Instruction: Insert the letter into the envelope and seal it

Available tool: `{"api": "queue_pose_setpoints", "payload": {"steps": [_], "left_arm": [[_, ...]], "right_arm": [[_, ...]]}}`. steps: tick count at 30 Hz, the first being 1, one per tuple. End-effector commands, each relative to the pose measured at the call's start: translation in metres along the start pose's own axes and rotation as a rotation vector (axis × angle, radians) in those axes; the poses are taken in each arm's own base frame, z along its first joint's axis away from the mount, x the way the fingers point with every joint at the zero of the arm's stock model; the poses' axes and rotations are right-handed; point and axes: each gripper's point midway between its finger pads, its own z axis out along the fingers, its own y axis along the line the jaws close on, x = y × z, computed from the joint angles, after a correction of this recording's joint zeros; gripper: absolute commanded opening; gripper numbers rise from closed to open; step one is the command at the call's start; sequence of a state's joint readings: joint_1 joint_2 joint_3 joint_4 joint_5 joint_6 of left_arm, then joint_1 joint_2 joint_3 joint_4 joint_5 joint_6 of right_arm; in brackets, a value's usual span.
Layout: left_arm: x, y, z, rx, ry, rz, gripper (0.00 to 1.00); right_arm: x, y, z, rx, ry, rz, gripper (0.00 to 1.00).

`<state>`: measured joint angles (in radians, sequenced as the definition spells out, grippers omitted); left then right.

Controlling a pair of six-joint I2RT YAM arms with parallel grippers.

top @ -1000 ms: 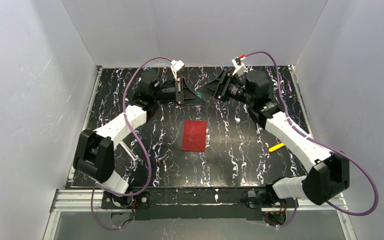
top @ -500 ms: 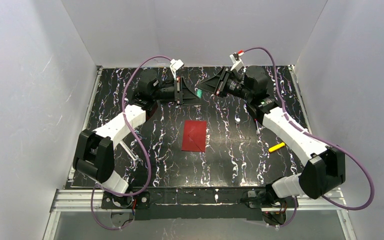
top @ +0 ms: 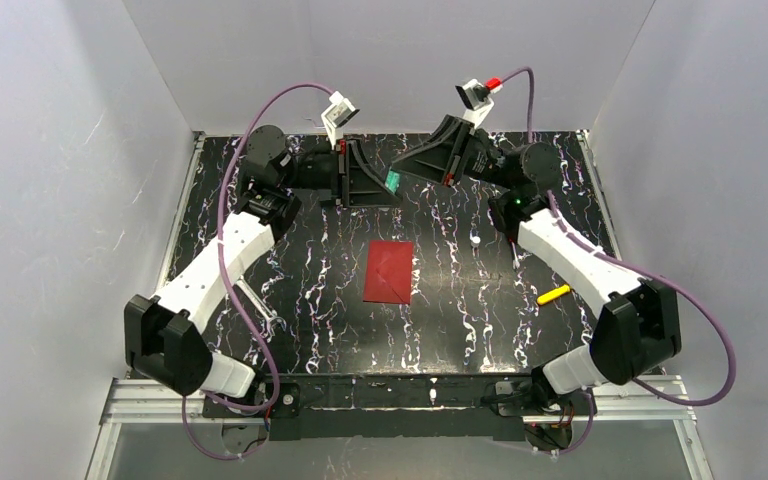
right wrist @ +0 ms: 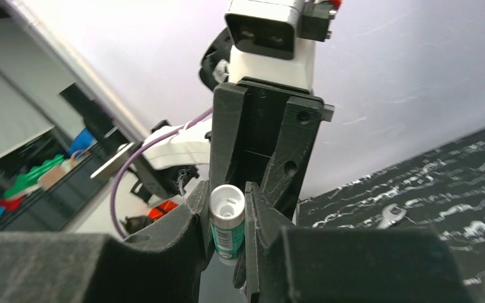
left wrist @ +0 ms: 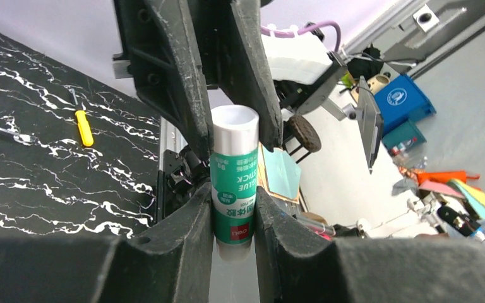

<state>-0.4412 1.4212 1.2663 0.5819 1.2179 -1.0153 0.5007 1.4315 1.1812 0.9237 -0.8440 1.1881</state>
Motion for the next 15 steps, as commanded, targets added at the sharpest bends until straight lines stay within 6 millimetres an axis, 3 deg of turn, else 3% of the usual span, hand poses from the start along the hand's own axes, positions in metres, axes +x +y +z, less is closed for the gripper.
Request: {"api": "queue_pose_setpoints", "payload": {"steps": [1, 3, 7, 8, 9, 12, 15], "left_arm": [[-0.012, -0.035, -0.006, 0.037, -0.015, 0.153, 0.00], [-0.016, -0.031, -0.005, 0.023, -0.035, 0.134, 0.00], [-0.026, -0.013, -0.004, -0.045, -0.121, 0.100, 0.00], [-0.026, -0.008, -0.004, -0.063, -0.133, 0.100, 0.00], [-0.026, 0.000, -0.005, -0.089, -0.148, 0.101, 0.00], [-0.019, 0.028, -0.010, -0.208, -0.154, 0.115, 0.00], [-0.005, 0.060, -0.022, -0.381, -0.108, 0.157, 0.00]], "right_arm": [[0.012, 0.045, -0.002, -0.211, 0.117, -0.054, 0.01], [0.006, 0.032, 0.004, -0.151, 0.091, -0.033, 0.01], [-0.003, -0.029, 0.006, 0.187, 0.031, -0.021, 0.01], [-0.004, -0.057, -0.001, 0.353, 0.010, 0.015, 0.13], [-0.006, -0.071, -0.009, 0.460, -0.007, 0.012, 0.26], [-0.010, -0.094, -0.025, 0.628, -0.070, 0.059, 0.52], [-0.006, -0.103, -0.030, 0.694, -0.103, 0.121, 0.67]]}}
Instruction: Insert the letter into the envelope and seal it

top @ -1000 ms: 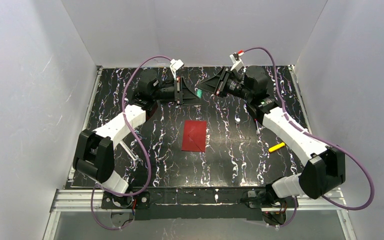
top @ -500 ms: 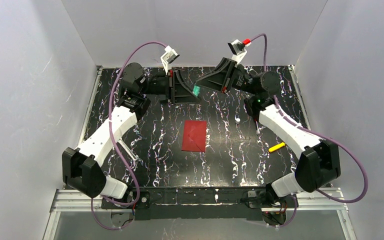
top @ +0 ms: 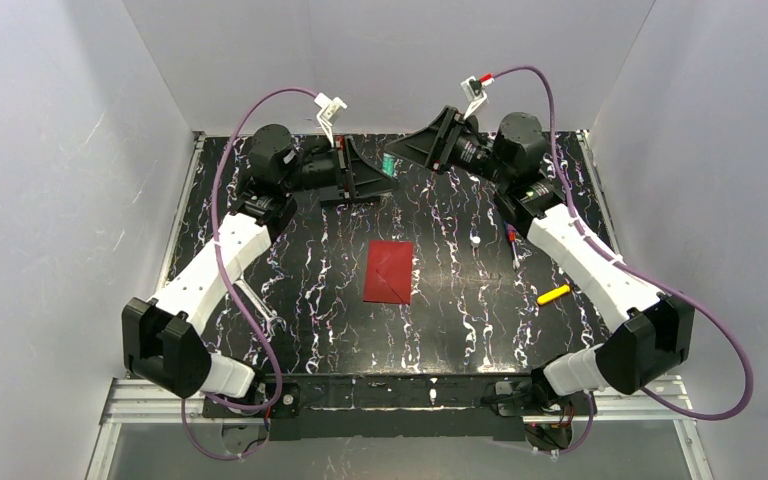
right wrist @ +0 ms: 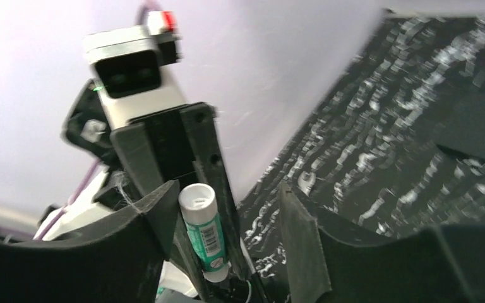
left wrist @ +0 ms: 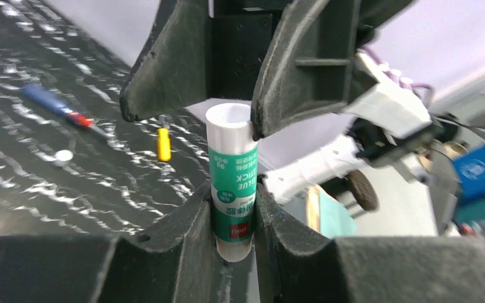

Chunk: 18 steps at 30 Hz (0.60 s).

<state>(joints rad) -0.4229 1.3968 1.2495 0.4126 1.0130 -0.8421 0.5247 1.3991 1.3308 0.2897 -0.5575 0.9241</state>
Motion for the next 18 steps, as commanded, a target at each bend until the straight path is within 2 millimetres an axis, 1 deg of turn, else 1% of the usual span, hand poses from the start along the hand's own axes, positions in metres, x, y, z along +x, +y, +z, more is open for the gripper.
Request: {"api": "queue_pose_setpoints", "payload": {"steps": [1, 3, 5, 6, 8, 11, 12, 15, 18], "left_arm": [[0.010, 0.031, -0.017, -0.239, 0.026, 0.167, 0.00], [0.018, 0.047, -0.026, -0.341, 0.076, 0.175, 0.00], [0.023, 0.061, -0.035, -0.433, 0.113, 0.195, 0.00], [0.025, 0.064, -0.040, -0.464, 0.125, 0.204, 0.00], [0.029, 0.073, -0.048, -0.523, 0.147, 0.216, 0.00], [0.037, 0.080, -0.056, -0.568, 0.179, 0.218, 0.00], [0.038, 0.082, -0.057, -0.576, 0.186, 0.220, 0.00], [0.040, 0.085, -0.060, -0.590, 0.201, 0.232, 0.00], [0.041, 0.086, -0.061, -0.592, 0.213, 0.246, 0.00]], "right_arm": [[0.005, -0.058, -0.010, 0.325, -0.051, 0.074, 0.69], [0.008, -0.070, -0.014, 0.403, -0.071, 0.118, 0.72], [0.009, -0.075, -0.014, 0.442, -0.087, 0.138, 0.75], [0.010, -0.079, -0.015, 0.473, -0.096, 0.150, 0.75], [0.010, -0.078, -0.011, 0.509, -0.104, 0.152, 0.76], [0.019, -0.087, -0.003, 0.599, -0.072, 0.154, 0.77], [0.024, -0.087, 0.000, 0.620, -0.052, 0.155, 0.75], [0.032, -0.086, 0.012, 0.656, -0.032, 0.141, 0.67], [0.037, -0.082, 0.022, 0.674, -0.032, 0.110, 0.64]]}}
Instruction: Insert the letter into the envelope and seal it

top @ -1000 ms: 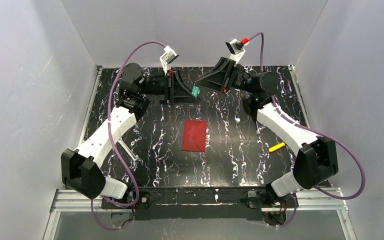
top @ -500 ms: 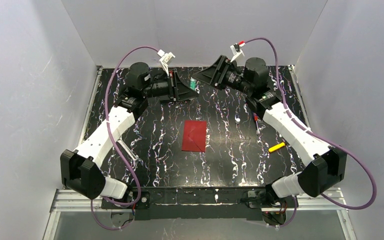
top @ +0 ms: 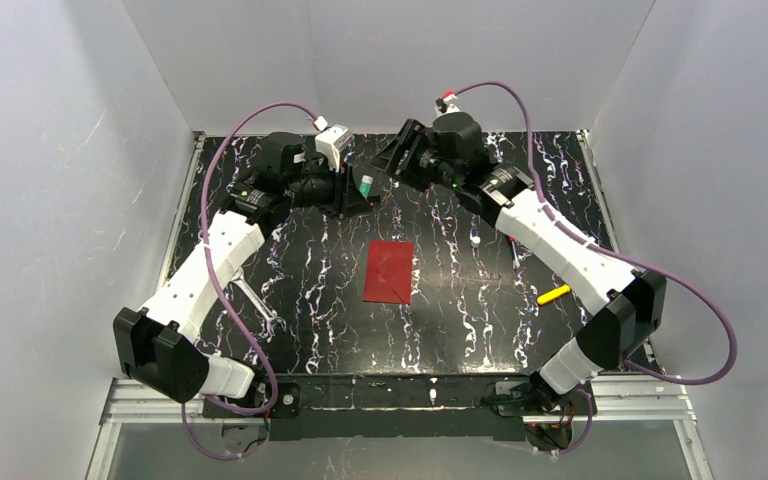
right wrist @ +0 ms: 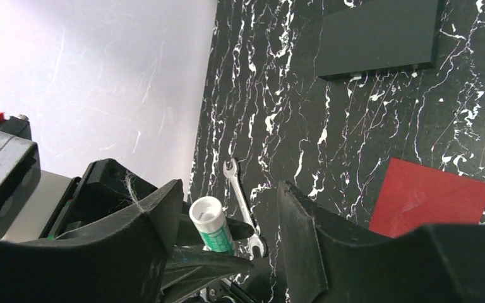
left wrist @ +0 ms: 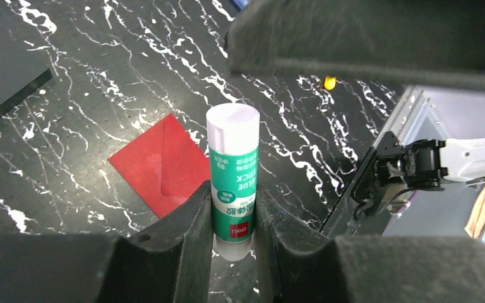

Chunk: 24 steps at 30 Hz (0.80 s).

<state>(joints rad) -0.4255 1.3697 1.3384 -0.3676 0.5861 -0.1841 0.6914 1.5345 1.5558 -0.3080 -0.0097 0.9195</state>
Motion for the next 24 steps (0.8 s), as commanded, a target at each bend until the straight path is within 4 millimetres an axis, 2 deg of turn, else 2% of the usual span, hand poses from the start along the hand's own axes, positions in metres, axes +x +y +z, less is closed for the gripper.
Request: {"api": "queue_pose_setpoints", "payload": {"steps": [1, 9, 20, 22, 24], "left_arm": [[-0.009, -0.006, -0.016, -0.024, -0.012, 0.088, 0.00], [-0.007, -0.008, -0.016, -0.015, -0.011, 0.074, 0.00], [-0.011, -0.013, -0.012, 0.019, -0.015, 0.031, 0.00], [-0.011, -0.013, -0.012, 0.018, -0.015, 0.026, 0.00], [-0.011, -0.014, -0.012, 0.019, -0.016, 0.023, 0.00]], "right_arm": [[-0.002, 0.009, 0.003, 0.055, -0.048, -0.038, 0.62], [0.012, 0.018, 0.018, 0.031, 0.012, -0.055, 0.50], [0.025, 0.040, 0.011, -0.111, 0.059, -0.042, 0.61], [0.029, 0.037, 0.011, -0.104, 0.072, -0.042, 0.58], [0.032, 0.036, 0.011, -0.106, 0.081, -0.042, 0.48]]}}
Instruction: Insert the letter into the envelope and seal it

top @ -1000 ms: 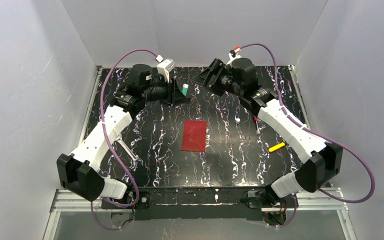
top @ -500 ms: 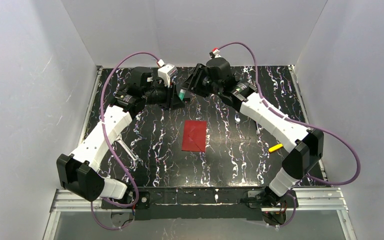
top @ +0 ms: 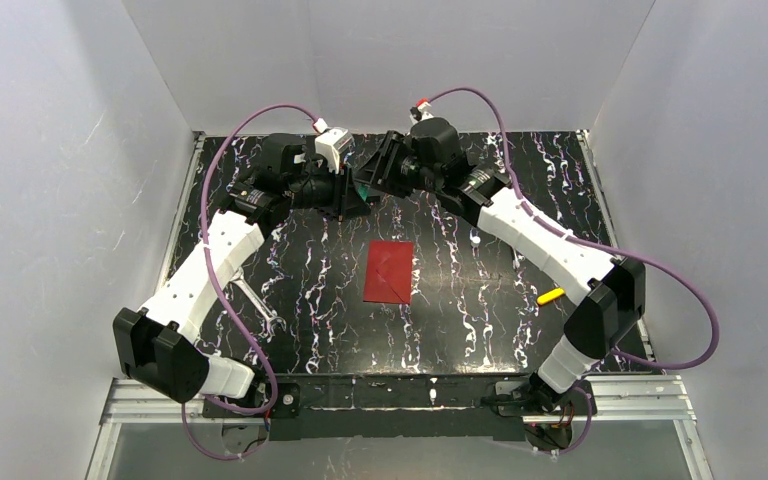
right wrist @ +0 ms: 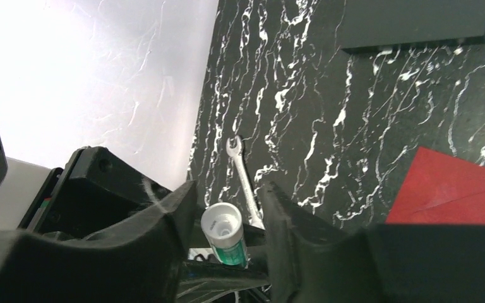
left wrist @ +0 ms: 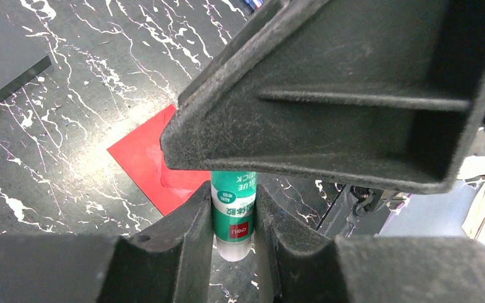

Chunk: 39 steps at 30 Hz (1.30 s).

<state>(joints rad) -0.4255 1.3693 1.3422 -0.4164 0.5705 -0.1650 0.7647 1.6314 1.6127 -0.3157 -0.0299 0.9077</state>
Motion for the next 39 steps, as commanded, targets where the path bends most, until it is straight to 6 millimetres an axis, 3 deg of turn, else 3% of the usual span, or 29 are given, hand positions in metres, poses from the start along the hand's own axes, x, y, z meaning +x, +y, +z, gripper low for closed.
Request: {"api": "queue_pose_setpoints", "payload": {"steps": [1, 5, 9, 12, 14, 19, 24, 26, 27, 28, 29, 30, 31, 34, 39], "left_arm": [[-0.020, -0.018, -0.011, 0.041, -0.050, 0.027, 0.00], [-0.022, -0.021, -0.012, 0.057, -0.049, 0.024, 0.00], [-0.018, -0.037, -0.016, 0.145, -0.025, 0.030, 0.00], [-0.015, -0.065, -0.024, 0.307, -0.005, 0.043, 0.00], [-0.018, -0.085, -0.034, 0.419, -0.012, 0.050, 0.00], [-0.031, -0.126, -0.057, 0.663, -0.069, 0.081, 0.00], [-0.037, -0.141, -0.073, 0.735, -0.122, 0.173, 0.00], [-0.041, -0.140, -0.072, 0.715, -0.137, 0.173, 0.00], [-0.044, -0.138, -0.070, 0.691, -0.151, 0.169, 0.00], [-0.048, -0.132, -0.066, 0.647, -0.171, 0.159, 0.00], [-0.049, -0.125, -0.060, 0.596, -0.182, 0.148, 0.00], [-0.049, -0.114, -0.053, 0.531, -0.187, 0.128, 0.00], [-0.050, -0.104, -0.047, 0.469, -0.196, 0.117, 0.00], [-0.050, -0.072, -0.034, 0.280, -0.214, 0.092, 0.00], [-0.046, -0.049, -0.037, 0.137, -0.236, 0.139, 0.00]], "right_arm": [[-0.005, 0.024, -0.015, -0.092, -0.016, -0.013, 0.42], [-0.005, 0.026, -0.018, -0.101, -0.016, -0.023, 0.15], [-0.017, 0.034, -0.030, -0.155, -0.055, -0.095, 0.01], [-0.026, 0.055, -0.048, -0.346, -0.073, -0.205, 0.01], [-0.031, 0.070, -0.071, -0.515, -0.095, -0.274, 0.01], [-0.011, 0.076, -0.109, -0.771, -0.043, -0.403, 0.01], [0.012, 0.104, -0.149, -1.040, 0.074, -0.414, 0.01], [0.011, 0.105, -0.144, -1.015, 0.091, -0.385, 0.01], [0.005, 0.100, -0.133, -0.950, 0.073, -0.374, 0.04], [-0.002, 0.091, -0.119, -0.842, 0.047, -0.352, 0.24], [-0.010, 0.077, -0.102, -0.697, 0.014, -0.321, 0.53], [-0.026, 0.057, -0.085, -0.527, -0.060, -0.276, 0.71], [-0.028, 0.040, -0.076, -0.418, -0.064, -0.240, 0.77], [-0.039, 0.019, -0.064, -0.247, -0.110, -0.130, 0.81], [-0.036, 0.025, -0.059, -0.147, -0.160, -0.064, 0.80]]}}
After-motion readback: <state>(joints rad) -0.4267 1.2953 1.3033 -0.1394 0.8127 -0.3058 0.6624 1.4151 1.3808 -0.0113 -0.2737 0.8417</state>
